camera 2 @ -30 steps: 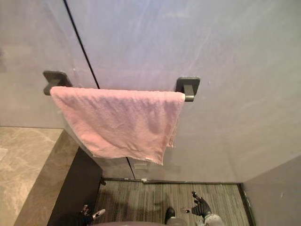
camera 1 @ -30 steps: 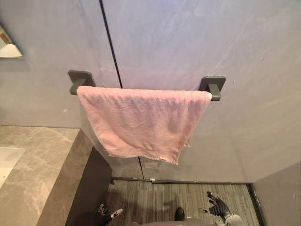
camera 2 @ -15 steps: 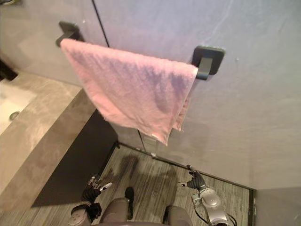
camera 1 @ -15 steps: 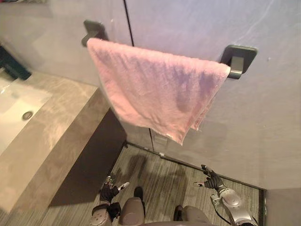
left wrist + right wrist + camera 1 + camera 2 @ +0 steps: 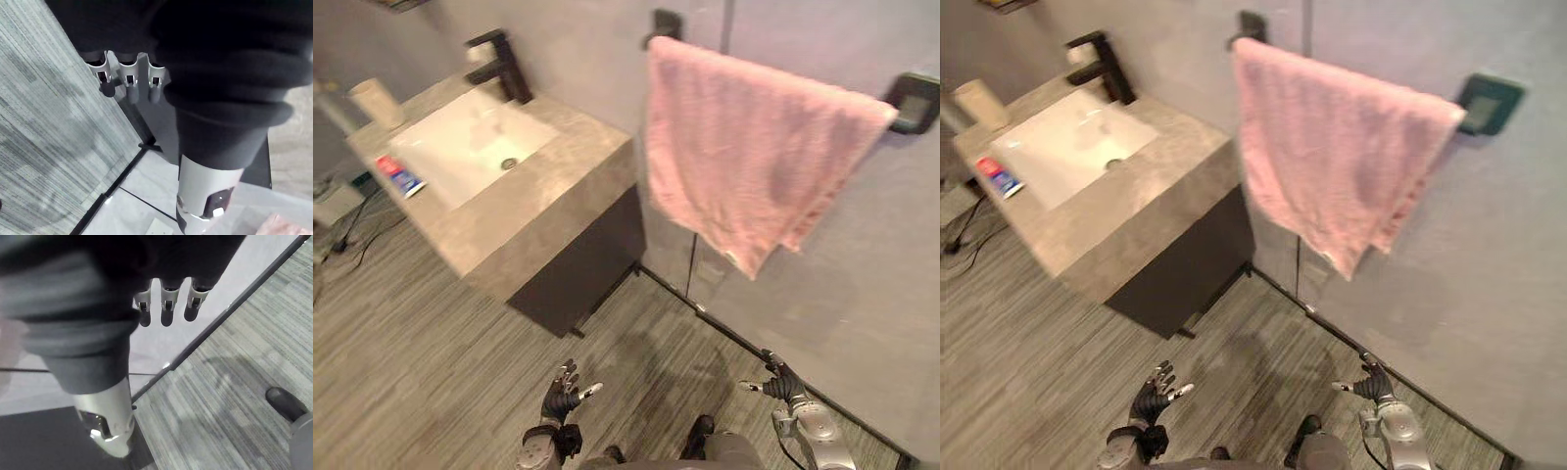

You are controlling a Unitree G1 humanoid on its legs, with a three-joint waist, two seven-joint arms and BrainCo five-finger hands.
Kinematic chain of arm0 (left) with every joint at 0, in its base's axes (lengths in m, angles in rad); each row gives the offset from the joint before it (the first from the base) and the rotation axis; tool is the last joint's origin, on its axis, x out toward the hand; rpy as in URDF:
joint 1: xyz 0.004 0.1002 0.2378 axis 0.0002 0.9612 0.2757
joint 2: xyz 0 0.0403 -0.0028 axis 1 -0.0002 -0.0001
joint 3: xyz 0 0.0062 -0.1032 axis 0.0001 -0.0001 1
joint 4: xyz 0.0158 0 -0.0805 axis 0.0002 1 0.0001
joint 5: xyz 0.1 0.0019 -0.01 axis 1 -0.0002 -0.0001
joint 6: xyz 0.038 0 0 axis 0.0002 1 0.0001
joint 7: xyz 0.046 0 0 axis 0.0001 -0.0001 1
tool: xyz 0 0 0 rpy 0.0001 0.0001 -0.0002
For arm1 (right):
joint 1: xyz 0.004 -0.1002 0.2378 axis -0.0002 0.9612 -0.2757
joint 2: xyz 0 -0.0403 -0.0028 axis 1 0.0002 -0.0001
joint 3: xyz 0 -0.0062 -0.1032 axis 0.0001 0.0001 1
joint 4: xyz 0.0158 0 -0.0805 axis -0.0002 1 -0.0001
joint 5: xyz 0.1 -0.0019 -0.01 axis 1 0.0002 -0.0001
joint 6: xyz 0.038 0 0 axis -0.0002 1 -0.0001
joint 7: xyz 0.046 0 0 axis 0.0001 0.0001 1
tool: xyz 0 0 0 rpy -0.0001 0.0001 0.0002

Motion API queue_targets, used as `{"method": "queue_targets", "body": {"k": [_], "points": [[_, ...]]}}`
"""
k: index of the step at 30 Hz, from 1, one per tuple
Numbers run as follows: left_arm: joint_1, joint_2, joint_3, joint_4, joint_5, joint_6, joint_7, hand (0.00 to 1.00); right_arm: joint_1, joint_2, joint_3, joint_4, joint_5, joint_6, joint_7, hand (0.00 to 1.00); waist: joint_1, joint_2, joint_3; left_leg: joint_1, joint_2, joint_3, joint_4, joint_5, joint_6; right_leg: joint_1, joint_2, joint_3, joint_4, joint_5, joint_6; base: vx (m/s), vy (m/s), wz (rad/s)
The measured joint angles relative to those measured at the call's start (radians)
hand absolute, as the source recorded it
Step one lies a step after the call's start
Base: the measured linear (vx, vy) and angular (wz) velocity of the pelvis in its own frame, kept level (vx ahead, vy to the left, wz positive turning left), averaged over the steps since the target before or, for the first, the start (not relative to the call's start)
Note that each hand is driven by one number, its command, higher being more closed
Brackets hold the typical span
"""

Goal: Organize washtable

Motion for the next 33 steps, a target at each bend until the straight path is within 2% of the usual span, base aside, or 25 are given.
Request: {"method": "queue_targets", "body": {"k": [3, 6, 9, 11, 13, 15, 16, 17, 18, 19, 21, 22, 24, 25, 26, 27, 28, 29, 30, 31, 32, 33], "points": [[0.04, 0.025, 0.005, 0.001, 0.02, 0.011, -0.008, 0.0, 0.006, 0.027, 0.007, 0.0, -0.005, 0.0, 0.002, 0.0, -0.002, -0.022, -0.008, -0.011, -0.025, 0.003, 0.042, -0.029, 0.026, 0.047, 0.001, 0.015, -0.098, 0.075, 0.02, -0.18, 0.148, -0.11], [0.052, 0.022, 0.032, 0.021, 0.029, 0.019, -0.009, 0.0, 0.025, 0.025, 0.008, 0.0, -0.011, 0.003, 0.002, 0.0, -0.004, -0.015, -0.01, -0.034, -0.054, 0.007, 0.054, -0.037, 0.032, 0.046, -0.014, 0.028, -0.156, 0.13, 0.028, -0.16, 0.119, -0.13], [0.049, 0.021, 0.051, 0.032, 0.028, 0.019, -0.007, 0.0, 0.059, 0.025, 0.01, 0.006, -0.011, 0.019, 0.001, 0.0, -0.003, -0.015, -0.008, -0.056, -0.066, -0.028, 0.066, -0.031, 0.036, 0.046, -0.028, -0.006, -0.155, 0.138, 0.026, -0.06, 0.036, 0.32], [0.032, 0.021, 0.052, 0.03, 0.026, 0.015, -0.007, 0.0, 0.06, 0.021, 0.014, 0.04, -0.009, 0.022, -0.002, 0.0, -0.005, -0.01, -0.002, -0.134, -0.068, -0.098, 0.145, -0.035, 0.042, 0.037, -0.061, -0.091, -0.104, 0.111, 0.027, -0.06, 0.038, 1.23], [0.025, 0.019, 0.063, 0.022, 0.012, 0.015, -0.006, 0.0, 0.053, 0.004, 0.018, 0.074, -0.007, 0.023, -0.005, 0.0, 0.004, -0.014, 0.003, -0.209, -0.042, -0.081, 0.222, -0.049, 0.063, 0.029, -0.1, -0.18, -0.049, 0.081, 0.027, -0.08, 0.046, 1.43], [0.027, 0.012, 0.081, 0.022, -0.013, 0.018, 0.001, 0.0, 0.04, -0.007, 0.017, 0.107, -0.006, 0.027, -0.019, 0.0, 0.013, -0.02, 0.009, -0.269, 0.052, 0.074, 0.33, -0.056, 0.074, 0.036, -0.153, -0.282, 0.008, 0.056, 0.029, -0.04, 0.018, 1.41], [0.026, 0.008, 0.082, 0.022, -0.014, 0.02, 0.004, 0.0, 0.038, -0.014, 0.017, 0.114, -0.006, 0.028, -0.021, 0.0, 0.019, -0.022, 0.01, -0.273, 0.072, 0.102, 0.346, -0.061, 0.081, 0.043, -0.169, -0.305, 0.017, 0.055, 0.032, -0.04, 0.097, 1.22], [0.032, -0.001, 0.087, 0.014, -0.015, 0.022, 0.011, 0.0, 0.038, -0.026, 0.016, 0.123, -0.006, 0.029, -0.024, 0.0, 0.028, -0.029, 0.013, -0.27, 0.105, 0.153, 0.363, -0.064, 0.086, 0.061, -0.2, -0.341, 0.027, 0.062, 0.049, -0.07, 0.23, 1.17], [0.051, -0.021, 0.113, -0.008, -0.015, 0.024, 0.012, 0.0, 0.04, -0.034, 0.007, 0.132, -0.005, 0.029, -0.025, 0.0, 0.025, -0.038, 0.013, -0.268, 0.143, 0.216, 0.361, -0.073, 0.096, 0.078, -0.244, -0.392, 0.038, 0.079, 0.076, -0.07, 0.283, 1.21], [0.055, -0.026, 0.123, -0.014, -0.015, 0.027, 0.013, 0.0, 0.043, -0.033, -0.002, 0.137, -0.003, 0.029, -0.026, 0.0, 0.023, -0.041, 0.013, -0.266, 0.152, 0.261, 0.369, -0.07, 0.082, 0.078, -0.264, -0.413, 0.044, 0.086, 0.087, -0.07, 0.405, 1.13], [0.056, -0.033, 0.155, -0.04, -0.015, 0.03, 0.013, 0.0, 0.042, -0.03, -0.02, 0.159, 0.0, 0.035, -0.027, 0.0, 0.027, -0.051, 0.009, -0.268, 0.133, 0.343, 0.361, -0.064, 0.071, 0.078, -0.308, -0.444, 0.051, 0.096, 0.118, -0.02, 0.364, 0.68], [0.058, -0.038, 0.188, -0.056, -0.015, 0.031, 0.015, 0.0, 0.042, -0.018, -0.008, 0.164, 0.0, 0.038, -0.02, 0.0, 0.049, -0.069, 0.009, -0.283, 0.103, 0.363, 0.342, -0.069, 0.076, 0.076, -0.333, -0.439, 0.062, 0.093, 0.131, 0.07, 0.354, 0.52], [0.069, -0.02, 0.211, -0.07, -0.015, 0.031, 0.015, 0.0, 0.042, 0.012, -0.007, 0.181, 0.0, 0.038, -0.018, 0.0, 0.061, -0.099, -0.002, -0.329, 0.072, 0.328, 0.399, -0.111, 0.102, 0.082, -0.37, -0.441, 0.129, 0.072, 0.133, 0.13, 0.3, 0.53], [0.072, -0.005, 0.221, -0.068, -0.015, 0.038, 0.015, 0.0, 0.038, 0.015, -0.011, 0.186, -0.001, 0.039, -0.018, 0.0, 0.069, -0.103, 0.001, -0.367, 0.068, 0.299, 0.483, -0.165, 0.113, 0.089, -0.411, -0.45, 0.189, 0.078, 0.136, 0.13, 0.271, 0.51], [0.079, -0.003, 0.22, -0.068, -0.015, 0.041, 0.015, 0.0, 0.037, 0.013, -0.012, 0.19, -0.001, 0.042, -0.018, 0.0, 0.079, -0.11, 0.005, -0.372, 0.047, 0.286, 0.535, -0.205, 0.138, 0.089, -0.479, -0.435, 0.294, 0.057, 0.088, 0.1, 0.288, 0.52], [0.083, -0.003, 0.22, -0.068, -0.014, 0.042, 0.015, 0.0, 0.036, 0.012, -0.011, 0.19, -0.001, 0.045, -0.018, 0.0, 0.081, -0.11, 0.005, -0.372, 0.036, 0.274, 0.553, -0.223, 0.148, 0.085, -0.511, -0.409, 0.347, 0.05, 0.028, 0.08, 0.333, 0.65], [0.088, 0.001, 0.212, -0.07, -0.013, 0.042, 0.013, 0.0, 0.03, 0.013, 0.007, 0.191, -0.001, 0.05, -0.017, 0.0, 0.076, -0.106, 0.009, -0.363, 0.013, 0.241, 0.573, -0.248, 0.166, 0.049, -0.548, -0.295, 0.452, 0.051, -0.074, 0.09, 0.29, 0.69], [0.087, 0.01, 0.208, -0.07, -0.013, 0.043, 0.014, 0.0, 0.028, 0.018, 0.031, 0.191, -0.001, 0.054, -0.017, 0.0, 0.074, -0.11, 0.015, -0.351, -0.002, 0.219, 0.569, -0.254, 0.174, 0.003, -0.533, -0.153, 0.543, 0.004, -0.053, 0.14, 0.268, 0.83], [0.087, 0.027, 0.198, -0.075, -0.013, 0.044, 0.015, 0.0, 0.022, 0.031, 0.056, 0.19, 0.0, 0.056, -0.017, 0.0, 0.074, -0.119, 0.025, -0.327, -0.023, 0.19, 0.548, -0.26, 0.188, -0.066, -0.456, 0.03, 0.656, -0.091, 0.023, 0.13, 0.154, 0.6], [0.088, 0.034, 0.196, -0.08, -0.014, 0.044, 0.015, 0.0, 0.016, 0.036, 0.067, 0.189, 0.002, 0.057, -0.017, 0.0, 0.076, -0.13, 0.03, -0.31, -0.038, 0.177, 0.532, -0.259, 0.192, -0.089, -0.418, 0.088, 0.69, -0.125, 0.036, 0.14, 0.096, 0.69], [0.089, 0.048, 0.192, -0.082, -0.015, 0.044, 0.016, 0.0, 0.011, 0.045, 0.076, 0.177, 0.004, 0.057, -0.018, 0.0, 0.075, -0.145, 0.039, -0.279, -0.064, 0.143, 0.512, -0.26, 0.199, -0.118, -0.347, 0.136, 0.737, -0.186, 0.04, 0.14, 0.065, 0.71], [0.09, 0.053, 0.187, -0.082, -0.015, 0.044, 0.016, 0.0, 0.01, 0.047, 0.076, 0.167, 0.008, 0.053, -0.019, 0.0, 0.074, -0.157, 0.043, -0.254, -0.08, 0.136, 0.499, -0.263, 0.203, -0.15, -0.306, 0.128, 0.739, -0.223, 0.033, 0.15, 0.043, 0.72]]}}
